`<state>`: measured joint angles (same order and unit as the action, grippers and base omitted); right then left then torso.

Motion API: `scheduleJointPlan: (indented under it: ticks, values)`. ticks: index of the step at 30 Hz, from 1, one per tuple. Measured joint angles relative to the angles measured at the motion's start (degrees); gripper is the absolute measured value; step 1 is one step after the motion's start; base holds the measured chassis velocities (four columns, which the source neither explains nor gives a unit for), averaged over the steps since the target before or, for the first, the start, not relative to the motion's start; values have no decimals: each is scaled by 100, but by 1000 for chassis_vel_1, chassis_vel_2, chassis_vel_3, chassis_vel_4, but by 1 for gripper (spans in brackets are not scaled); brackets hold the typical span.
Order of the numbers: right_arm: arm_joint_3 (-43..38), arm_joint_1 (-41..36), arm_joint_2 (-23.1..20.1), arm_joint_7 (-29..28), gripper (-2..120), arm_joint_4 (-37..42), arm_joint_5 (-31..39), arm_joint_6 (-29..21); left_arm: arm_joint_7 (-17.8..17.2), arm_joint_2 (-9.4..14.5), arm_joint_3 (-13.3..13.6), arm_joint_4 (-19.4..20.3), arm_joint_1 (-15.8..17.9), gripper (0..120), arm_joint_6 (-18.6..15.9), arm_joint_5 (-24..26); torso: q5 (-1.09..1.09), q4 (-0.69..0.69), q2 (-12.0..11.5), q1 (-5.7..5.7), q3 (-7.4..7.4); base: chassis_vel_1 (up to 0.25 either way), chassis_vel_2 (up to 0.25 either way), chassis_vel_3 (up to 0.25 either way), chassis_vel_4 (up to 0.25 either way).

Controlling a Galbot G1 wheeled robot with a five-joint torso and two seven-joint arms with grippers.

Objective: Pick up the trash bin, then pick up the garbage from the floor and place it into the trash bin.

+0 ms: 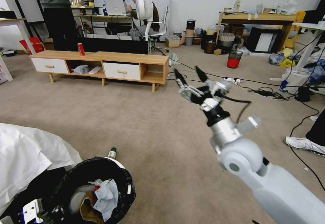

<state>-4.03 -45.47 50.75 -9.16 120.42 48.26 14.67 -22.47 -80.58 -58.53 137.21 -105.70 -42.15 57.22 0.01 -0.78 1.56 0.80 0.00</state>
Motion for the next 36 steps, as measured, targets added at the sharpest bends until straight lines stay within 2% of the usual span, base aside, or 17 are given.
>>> scheduleJointPlan:
  ticks: [1, 4, 7, 8, 9, 15, 20, 22, 28, 36]
  values:
    - [-285, -300, 10, -5, 100, 4, -266, 16, 13, -59, -6, 32, -5, 1, 0, -39, 1, -1, 0, 0, 0, 0, 0, 0, 0]
    - [-475, -492, 24, -42, 100, 29, -464, 11, 22, -92, -8, 46, -6, 1, 1, -65, 1, -2, 0, 0, 0, 0, 0, 0, 0]
    - [-1103, -1138, 85, -173, 100, 182, -1331, -126, 87, -182, 2, 55, -16, 1, 1, -253, 0, -2, 0, 0, 0, 0, 0, 0, 0]
    - [-1103, -1138, 85, -173, 100, 182, -1331, -126, 87, -182, 2, 55, -16, 1, 1, -253, 0, -2, 0, 0, 0, 0, 0, 0, 0]
    - [-1290, -1354, 127, -321, 100, 256, -1669, -247, 115, -215, 16, 55, -15, 1, 1, -318, -2, -1, 0, 0, 0, 0, 0, 0, 0]
    - [-1662, -2120, 254, -645, 100, 452, -2312, -493, 248, -340, 113, 56, 9, 1, 11, -608, -1, -2, 0, 0, 0, 0, 0, 0, 0]
    - [-1850, -2644, 346, -740, 100, 496, -2753, -491, 322, -387, 137, 56, 21, 1, 44, -764, 0, -2, 0, 0, 0, 0, 0, 0, 0]
    - [-2086, -3074, 450, -723, 100, 540, -3089, -399, 362, -425, 155, 54, 27, 1, 66, -835, 0, -3, 0, 0, 0, 0, 0, 0, 0]
    - [-2187, -3553, 602, -651, 100, 600, -3419, -264, 407, -467, 197, 40, -10, 1, 95, -941, -1, -3, 0, 0, 0, 0, 0, 0, 0]
    - [-2145, -3522, 620, -611, 100, 505, -3496, -199, 412, -461, 160, 74, -162, 1, 116, -960, -1, -2, 0, 0, 0, 0, 0, 0, 0]
